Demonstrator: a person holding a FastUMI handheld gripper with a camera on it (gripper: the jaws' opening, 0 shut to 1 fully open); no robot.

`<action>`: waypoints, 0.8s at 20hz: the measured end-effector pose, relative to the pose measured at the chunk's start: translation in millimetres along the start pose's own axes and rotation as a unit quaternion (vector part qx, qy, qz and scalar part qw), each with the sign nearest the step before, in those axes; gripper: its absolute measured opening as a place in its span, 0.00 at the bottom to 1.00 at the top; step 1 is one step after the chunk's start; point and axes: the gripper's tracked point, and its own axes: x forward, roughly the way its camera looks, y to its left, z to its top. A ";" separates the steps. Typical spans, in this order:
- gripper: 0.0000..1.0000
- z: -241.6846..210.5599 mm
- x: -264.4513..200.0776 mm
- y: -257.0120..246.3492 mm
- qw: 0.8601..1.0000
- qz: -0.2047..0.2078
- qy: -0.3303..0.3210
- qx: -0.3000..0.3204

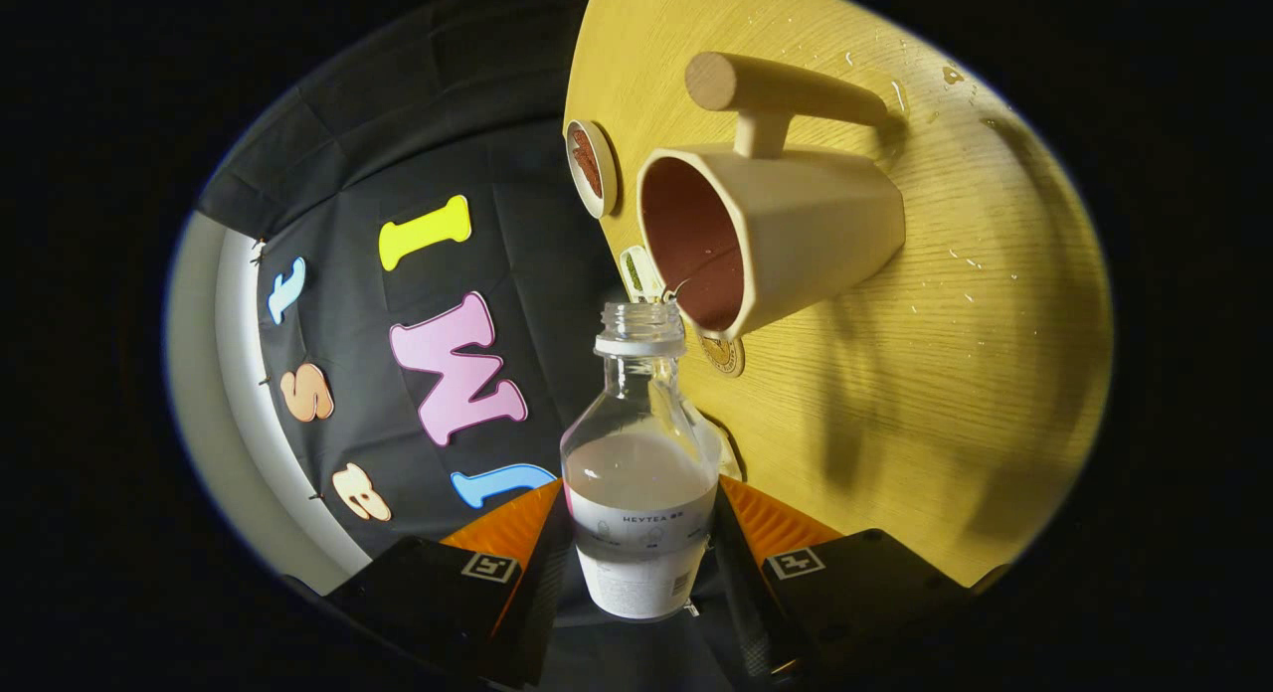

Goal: Take the bottle from table, then pour the juice into the cup, finally place the bottle on the coaster

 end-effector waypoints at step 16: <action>0.75 -1.7 -0.3 11.8 0.998 0.026 -0.019 0.047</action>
